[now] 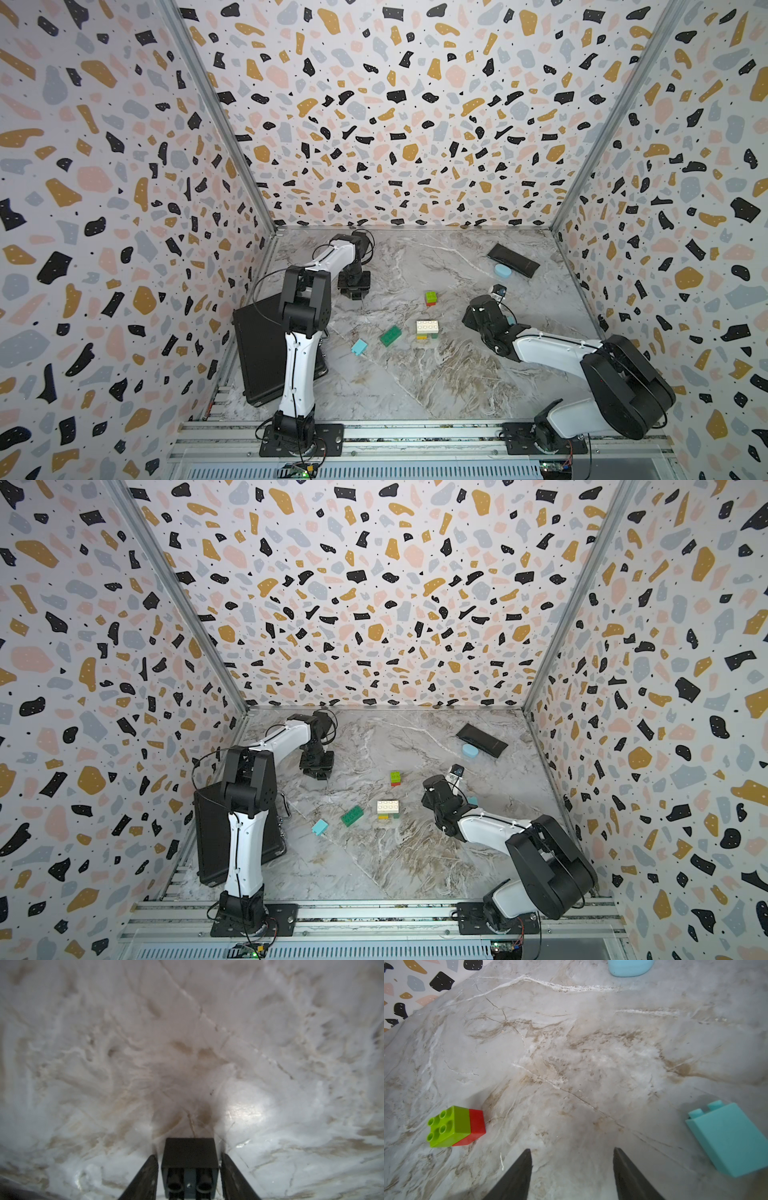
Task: Assemble the letter h with lego
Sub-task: Pick up the lego brick from the center of the board.
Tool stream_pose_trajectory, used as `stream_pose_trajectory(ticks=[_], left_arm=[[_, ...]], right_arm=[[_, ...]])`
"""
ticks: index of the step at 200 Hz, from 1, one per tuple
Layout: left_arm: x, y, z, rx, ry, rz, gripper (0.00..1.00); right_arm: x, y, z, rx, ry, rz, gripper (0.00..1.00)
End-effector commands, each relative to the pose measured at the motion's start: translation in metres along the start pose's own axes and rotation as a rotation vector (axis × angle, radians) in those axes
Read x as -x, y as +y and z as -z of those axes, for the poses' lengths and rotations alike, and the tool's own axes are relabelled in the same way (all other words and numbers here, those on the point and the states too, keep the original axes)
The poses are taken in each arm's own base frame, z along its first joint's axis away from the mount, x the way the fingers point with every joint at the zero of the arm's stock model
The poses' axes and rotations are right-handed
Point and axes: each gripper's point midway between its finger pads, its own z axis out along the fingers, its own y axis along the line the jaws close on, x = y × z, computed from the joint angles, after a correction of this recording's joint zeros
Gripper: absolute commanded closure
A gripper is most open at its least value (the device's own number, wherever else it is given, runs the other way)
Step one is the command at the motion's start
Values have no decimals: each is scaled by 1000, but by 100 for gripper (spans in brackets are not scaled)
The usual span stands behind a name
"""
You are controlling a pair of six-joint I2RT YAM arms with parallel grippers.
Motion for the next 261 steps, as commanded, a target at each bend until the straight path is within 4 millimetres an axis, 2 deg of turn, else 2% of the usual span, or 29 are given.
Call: stream_pose_trajectory(ticks=[1, 22, 66, 229, 261], left_arm=[[4, 3, 20, 2, -51, 4, 51], [6, 3, 22, 4, -61, 4, 55], [1, 4, 12, 10, -25, 1, 56], [-4, 0, -4, -11, 26, 28, 60], [-4, -1, -3, -14, 25, 31, 68]], right_arm=[[7, 5, 0, 2, 0, 3, 36], [6, 6, 0, 5, 3, 3, 36], [5, 7, -2, 5, 10, 7, 36], [7, 6, 0, 5, 7, 6, 37], [8, 6, 0, 5, 4, 6, 38]])
